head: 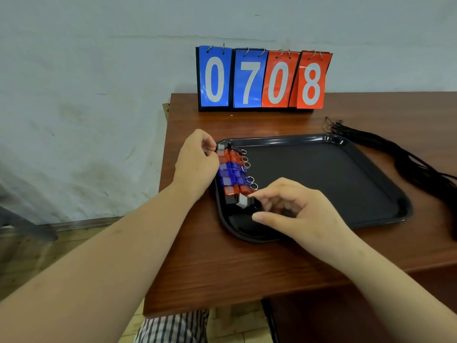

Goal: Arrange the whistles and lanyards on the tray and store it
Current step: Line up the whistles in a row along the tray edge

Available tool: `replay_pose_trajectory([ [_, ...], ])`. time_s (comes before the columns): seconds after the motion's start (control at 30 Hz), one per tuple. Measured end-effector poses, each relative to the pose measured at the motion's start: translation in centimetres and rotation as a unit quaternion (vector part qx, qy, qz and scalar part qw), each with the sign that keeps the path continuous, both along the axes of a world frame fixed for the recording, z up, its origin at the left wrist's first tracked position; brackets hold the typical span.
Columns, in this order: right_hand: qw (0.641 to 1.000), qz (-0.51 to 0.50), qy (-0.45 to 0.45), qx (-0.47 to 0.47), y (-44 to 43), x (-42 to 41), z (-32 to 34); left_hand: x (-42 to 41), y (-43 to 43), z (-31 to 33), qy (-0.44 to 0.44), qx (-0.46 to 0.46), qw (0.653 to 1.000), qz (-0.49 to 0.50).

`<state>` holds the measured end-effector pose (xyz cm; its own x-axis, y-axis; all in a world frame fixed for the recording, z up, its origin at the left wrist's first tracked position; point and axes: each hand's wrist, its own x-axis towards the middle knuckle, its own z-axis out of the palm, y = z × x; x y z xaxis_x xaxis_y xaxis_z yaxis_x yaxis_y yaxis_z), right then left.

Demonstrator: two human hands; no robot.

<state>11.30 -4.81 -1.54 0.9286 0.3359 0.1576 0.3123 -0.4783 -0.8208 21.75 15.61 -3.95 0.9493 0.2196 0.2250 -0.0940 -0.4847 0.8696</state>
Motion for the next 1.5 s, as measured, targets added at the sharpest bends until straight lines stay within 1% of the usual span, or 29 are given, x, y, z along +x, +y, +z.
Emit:
replay_pose_trajectory([
  [0.17, 0.999, 0.011, 0.011, -0.034, 0.0, 0.4, -0.3, 0.1, 0.0, -0.1, 0.0, -0.005, 1.0, 0.0],
  [0.4, 0.997, -0.009, -0.027, -0.065, 0.4, 0.5, -0.7, 0.3, 0.0, -0.2, 0.002, -0.011, 1.0, 0.004],
  [0.7, 0.994, -0.023, -0.077, -0.078, 0.7, 0.4, -1.2, 0.3, 0.0, -0.3, 0.006, -0.007, 1.0, 0.009],
  [1.03, 0.993, -0.032, -0.073, -0.084, 0.5, 0.5, -1.5, 0.1, 0.1, -0.3, 0.0, -0.018, 1.0, -0.004],
  [1.13, 0.994, -0.027, -0.076, -0.077, 0.5, 0.4, -1.5, 0.1, 0.2, -0.4, -0.006, -0.018, 1.0, -0.003],
  [1.2, 0.993, -0.03, -0.098, -0.053, 0.3, 0.3, -1.5, 0.1, 0.1, -0.3, -0.013, -0.018, 1.0, 0.001],
  [1.27, 0.991, -0.055, -0.119, 0.005, 0.1, 0.2, -1.4, -0.1, 0.1, -0.3, -0.012, -0.013, 1.0, 0.011],
  [1.33, 0.984, -0.103, -0.129, 0.072, -0.6, -0.2, -1.2, -0.4, 0.4, -0.2, -0.008, -0.012, 1.0, 0.028],
  [1.37, 0.977, -0.137, -0.146, 0.079, -1.3, -0.2, -1.1, -0.7, 0.5, 0.0, -0.007, -0.009, 0.999, 0.036],
  [1.43, 0.961, -0.208, -0.183, 0.026, -4.1, 0.0, -1.0, -1.4, 1.0, 0.3, 0.008, -0.018, 0.999, 0.05],
  [1.5, 0.935, -0.282, -0.209, -0.058, -7.9, 0.4, -1.4, -2.7, 1.6, 0.6, 0.046, -0.038, 0.996, 0.063],
])
